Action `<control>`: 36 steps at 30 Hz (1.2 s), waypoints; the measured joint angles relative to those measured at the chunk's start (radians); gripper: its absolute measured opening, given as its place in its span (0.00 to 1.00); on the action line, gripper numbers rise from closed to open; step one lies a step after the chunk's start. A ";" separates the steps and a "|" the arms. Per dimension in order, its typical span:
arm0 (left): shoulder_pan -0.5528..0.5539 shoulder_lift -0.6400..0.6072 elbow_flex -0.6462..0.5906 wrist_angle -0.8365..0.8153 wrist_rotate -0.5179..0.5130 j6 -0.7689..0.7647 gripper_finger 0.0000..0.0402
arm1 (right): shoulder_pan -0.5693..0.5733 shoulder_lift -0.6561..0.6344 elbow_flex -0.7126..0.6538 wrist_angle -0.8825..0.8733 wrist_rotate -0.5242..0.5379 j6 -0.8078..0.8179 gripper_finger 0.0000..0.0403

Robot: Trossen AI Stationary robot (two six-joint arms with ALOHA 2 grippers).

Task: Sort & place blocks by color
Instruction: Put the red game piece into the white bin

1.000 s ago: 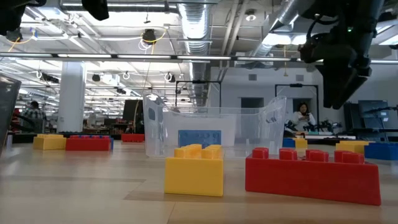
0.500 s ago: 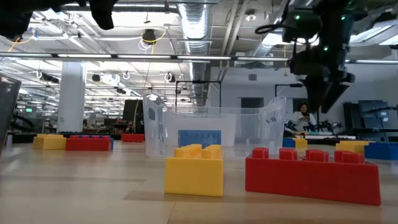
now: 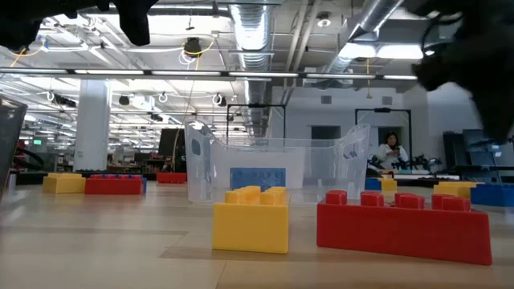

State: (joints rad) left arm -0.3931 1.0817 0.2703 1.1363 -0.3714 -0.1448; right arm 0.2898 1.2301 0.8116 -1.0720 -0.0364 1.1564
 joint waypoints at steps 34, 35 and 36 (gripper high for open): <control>0.002 0.000 0.062 -0.028 -0.007 0.114 0.59 | 0.664 0.174 -0.110 0.456 -0.021 0.958 0.72; 0.002 0.000 0.062 -0.028 -0.007 0.113 0.59 | 0.664 0.192 -0.110 0.463 -0.035 0.959 0.72; 0.002 0.000 0.062 -0.028 -0.007 0.113 0.59 | 0.664 0.211 -0.110 0.470 -0.050 0.960 0.72</control>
State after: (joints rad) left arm -0.3908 1.0817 0.3325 1.1080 -0.3786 -0.0318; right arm 0.9543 1.4408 0.7017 -0.6019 -0.0862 2.1162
